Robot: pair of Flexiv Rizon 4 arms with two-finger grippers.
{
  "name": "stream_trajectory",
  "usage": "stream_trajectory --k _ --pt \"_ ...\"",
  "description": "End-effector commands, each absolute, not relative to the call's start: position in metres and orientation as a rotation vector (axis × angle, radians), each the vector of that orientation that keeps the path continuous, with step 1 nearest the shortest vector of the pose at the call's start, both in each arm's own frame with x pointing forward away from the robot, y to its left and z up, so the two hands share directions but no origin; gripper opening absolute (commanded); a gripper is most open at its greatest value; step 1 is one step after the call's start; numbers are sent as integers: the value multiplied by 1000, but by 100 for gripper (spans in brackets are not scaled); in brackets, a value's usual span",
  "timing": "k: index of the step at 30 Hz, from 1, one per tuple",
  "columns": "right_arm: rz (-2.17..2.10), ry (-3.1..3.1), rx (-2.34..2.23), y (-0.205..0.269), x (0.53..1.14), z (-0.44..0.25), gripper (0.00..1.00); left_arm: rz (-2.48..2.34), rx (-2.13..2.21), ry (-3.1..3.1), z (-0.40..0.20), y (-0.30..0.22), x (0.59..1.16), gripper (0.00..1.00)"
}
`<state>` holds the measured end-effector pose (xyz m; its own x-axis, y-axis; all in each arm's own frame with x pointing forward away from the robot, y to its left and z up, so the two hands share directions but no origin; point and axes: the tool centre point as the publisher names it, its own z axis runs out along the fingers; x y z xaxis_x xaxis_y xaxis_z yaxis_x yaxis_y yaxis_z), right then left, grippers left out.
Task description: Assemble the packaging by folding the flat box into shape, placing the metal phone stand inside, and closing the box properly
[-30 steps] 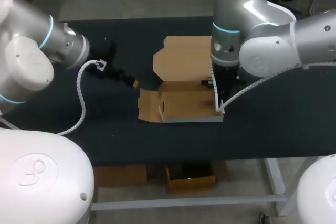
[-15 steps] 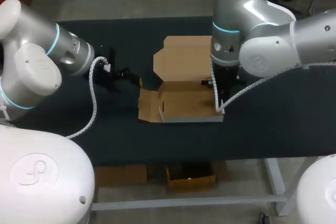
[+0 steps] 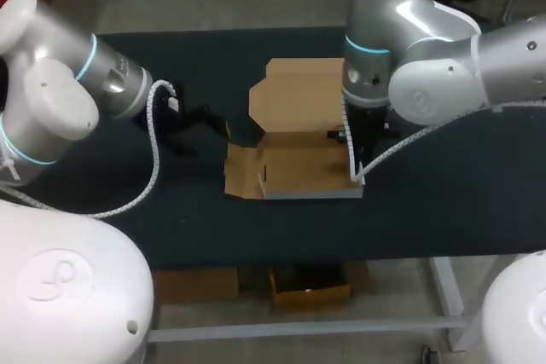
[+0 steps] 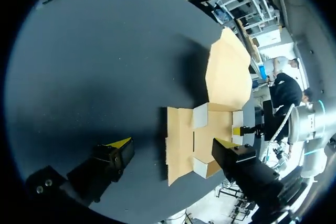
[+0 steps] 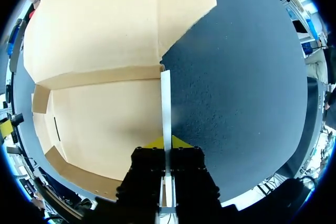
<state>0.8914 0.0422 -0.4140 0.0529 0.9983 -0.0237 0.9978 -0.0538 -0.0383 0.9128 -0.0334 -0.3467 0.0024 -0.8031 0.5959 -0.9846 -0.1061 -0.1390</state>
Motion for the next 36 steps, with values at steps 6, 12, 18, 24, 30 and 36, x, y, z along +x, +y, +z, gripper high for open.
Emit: stream_trajectory --k 6,12,18,24,30,36 --pt "71 -2152 -2269 42 892 -413 0 780 1839 -1810 -361 -32 917 89" --pt "71 -2152 -2269 42 892 -413 0 767 1783 -1833 -372 -39 912 44" --pt "71 -2152 -2269 42 892 -413 0 739 1764 -1845 -381 -48 911 42" --pt "71 -2152 -2269 42 892 -413 0 726 1757 -1839 -388 -55 910 41" --pt "71 -2152 -2269 42 892 -413 0 716 1765 -1810 -394 -59 906 35" --pt "71 -2152 -2269 42 892 -413 0 718 1767 -1787 -398 -65 900 29"
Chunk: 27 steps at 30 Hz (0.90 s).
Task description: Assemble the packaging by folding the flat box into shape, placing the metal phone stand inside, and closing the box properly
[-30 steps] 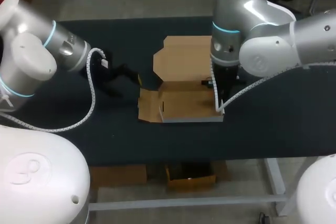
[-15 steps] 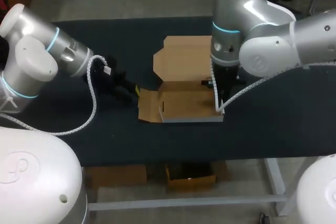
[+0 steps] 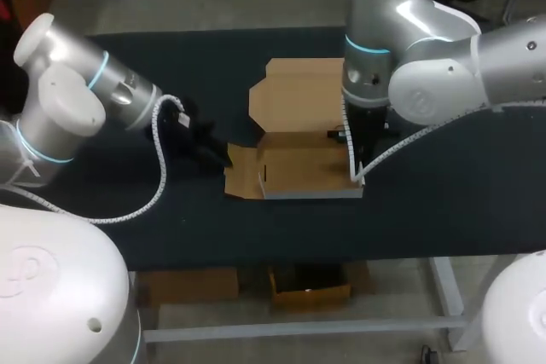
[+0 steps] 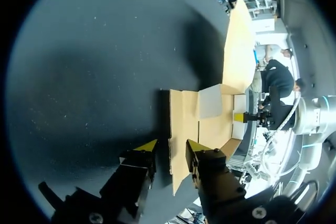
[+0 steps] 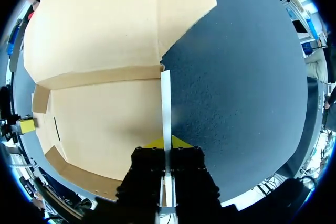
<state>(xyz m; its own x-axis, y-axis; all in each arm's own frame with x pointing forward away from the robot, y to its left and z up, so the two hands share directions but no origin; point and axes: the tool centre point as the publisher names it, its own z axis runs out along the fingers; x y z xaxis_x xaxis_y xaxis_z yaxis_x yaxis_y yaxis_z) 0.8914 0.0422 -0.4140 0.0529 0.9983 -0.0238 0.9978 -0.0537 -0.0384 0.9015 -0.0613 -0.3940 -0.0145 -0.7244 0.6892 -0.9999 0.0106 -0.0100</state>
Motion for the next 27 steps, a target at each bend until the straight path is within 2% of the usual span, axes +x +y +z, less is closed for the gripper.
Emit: stream_trajectory --k 1,4,6,10,11,27 --pt "71 -2152 -2269 42 892 -413 0 716 1767 -1786 -398 -66 900 27" --pt "71 -2152 -2269 42 892 -413 0 705 1775 -1791 -398 -71 897 20" --pt "71 -2152 -2269 42 892 -413 0 696 1804 -1809 -396 -74 895 11" --pt "71 -2152 -2269 42 892 -413 0 680 1858 -1840 -392 -81 892 4" --pt "71 -2152 -2269 42 892 -413 0 676 1871 -1849 -391 -83 892 0" --pt "71 -2152 -2269 42 892 -413 0 586 2053 -2016 -371 -105 891 0"
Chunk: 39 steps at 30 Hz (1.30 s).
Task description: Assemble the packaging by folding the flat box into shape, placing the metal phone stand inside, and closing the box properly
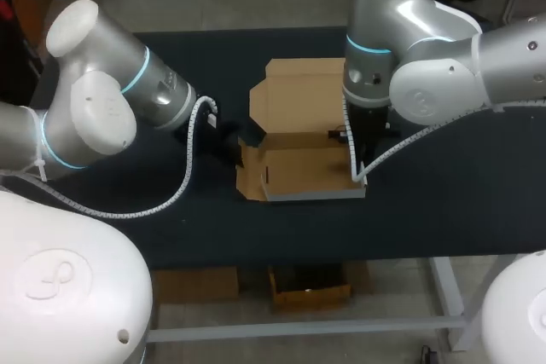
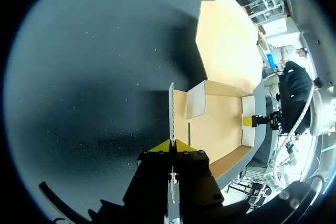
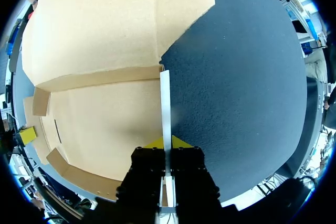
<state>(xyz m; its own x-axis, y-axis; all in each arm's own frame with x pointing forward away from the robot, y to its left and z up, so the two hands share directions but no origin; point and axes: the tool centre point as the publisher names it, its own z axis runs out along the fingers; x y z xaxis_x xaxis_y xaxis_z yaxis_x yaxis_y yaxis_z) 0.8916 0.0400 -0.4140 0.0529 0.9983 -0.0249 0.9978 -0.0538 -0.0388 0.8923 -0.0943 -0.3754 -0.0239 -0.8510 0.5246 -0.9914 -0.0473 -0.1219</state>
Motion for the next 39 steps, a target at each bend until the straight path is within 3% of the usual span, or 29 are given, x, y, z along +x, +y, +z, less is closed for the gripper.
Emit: stream_trajectory --k 1,28,39 --pt "71 -2152 -2269 42 892 -413 0 579 2053 -2023 -370 -106 891 0" --pt "71 -2152 -2269 42 892 -413 0 467 2140 -2182 -353 -129 898 1" --pt "71 -2152 -2269 42 892 -413 0 465 2156 -2199 -349 -136 896 9"
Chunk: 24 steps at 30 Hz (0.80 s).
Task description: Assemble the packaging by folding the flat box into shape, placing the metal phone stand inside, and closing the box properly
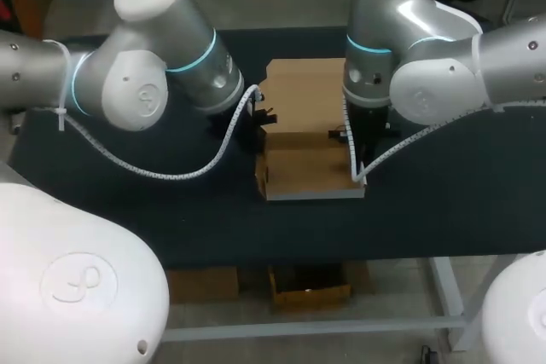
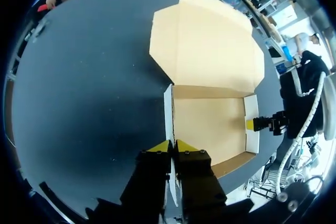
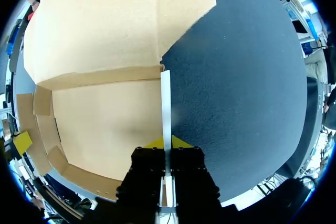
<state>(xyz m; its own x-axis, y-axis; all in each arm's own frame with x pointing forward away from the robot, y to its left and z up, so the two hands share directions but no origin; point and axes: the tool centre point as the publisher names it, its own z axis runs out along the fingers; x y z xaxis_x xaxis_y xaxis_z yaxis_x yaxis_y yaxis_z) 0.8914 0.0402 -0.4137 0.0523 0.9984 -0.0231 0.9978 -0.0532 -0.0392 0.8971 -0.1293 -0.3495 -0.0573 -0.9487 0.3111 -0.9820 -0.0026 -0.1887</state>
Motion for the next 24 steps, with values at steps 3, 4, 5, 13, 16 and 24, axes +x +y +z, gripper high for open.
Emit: stream_trajectory --k 3,4,5,13,16,24 --pt "71 -2152 -2269 42 892 -413 0 472 2149 -2201 -347 -137 895 11" --pt "71 -2152 -2269 42 892 -413 0 475 2147 -2200 -347 -138 895 14" --pt "71 -2152 -2269 42 892 -413 0 480 2145 -2197 -346 -138 895 15" --pt "71 -2152 -2269 42 892 -413 0 530 2127 -2146 -342 -129 893 25" --pt "71 -2152 -2269 42 892 -413 0 562 2114 -2099 -340 -117 894 27" --pt "71 -2152 -2269 42 892 -413 0 636 2056 -1986 -338 -81 898 26"
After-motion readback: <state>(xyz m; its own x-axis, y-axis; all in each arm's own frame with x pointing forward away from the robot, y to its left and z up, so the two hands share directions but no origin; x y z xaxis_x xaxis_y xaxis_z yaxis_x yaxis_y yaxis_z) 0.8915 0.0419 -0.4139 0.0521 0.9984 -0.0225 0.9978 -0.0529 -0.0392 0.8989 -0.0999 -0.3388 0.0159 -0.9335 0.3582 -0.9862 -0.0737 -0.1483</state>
